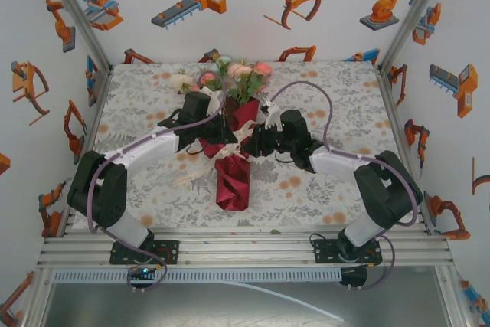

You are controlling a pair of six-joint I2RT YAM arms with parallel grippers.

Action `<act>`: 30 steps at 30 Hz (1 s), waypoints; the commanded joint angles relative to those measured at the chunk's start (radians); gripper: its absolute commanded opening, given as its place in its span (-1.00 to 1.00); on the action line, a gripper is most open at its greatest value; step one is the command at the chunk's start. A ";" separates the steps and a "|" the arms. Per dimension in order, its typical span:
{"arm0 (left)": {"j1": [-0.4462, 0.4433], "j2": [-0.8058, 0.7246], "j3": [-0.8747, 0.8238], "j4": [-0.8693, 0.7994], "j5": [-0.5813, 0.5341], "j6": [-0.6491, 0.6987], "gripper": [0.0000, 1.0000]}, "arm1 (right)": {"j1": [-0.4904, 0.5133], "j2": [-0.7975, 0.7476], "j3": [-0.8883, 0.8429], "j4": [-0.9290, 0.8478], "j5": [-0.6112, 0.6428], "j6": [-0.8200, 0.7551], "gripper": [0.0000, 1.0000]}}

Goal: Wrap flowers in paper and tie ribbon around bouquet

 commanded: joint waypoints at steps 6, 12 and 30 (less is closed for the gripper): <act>-0.001 0.000 -0.001 0.019 0.006 -0.014 -0.99 | 0.003 0.094 0.065 0.066 -0.013 0.077 -0.23; -0.001 -0.004 -0.003 0.015 0.009 -0.014 -1.00 | 0.003 0.111 0.091 -0.009 0.032 0.033 -0.38; 0.010 -0.019 -0.014 0.013 -0.025 -0.022 -0.95 | 0.027 0.089 0.115 -0.089 0.029 0.000 -1.00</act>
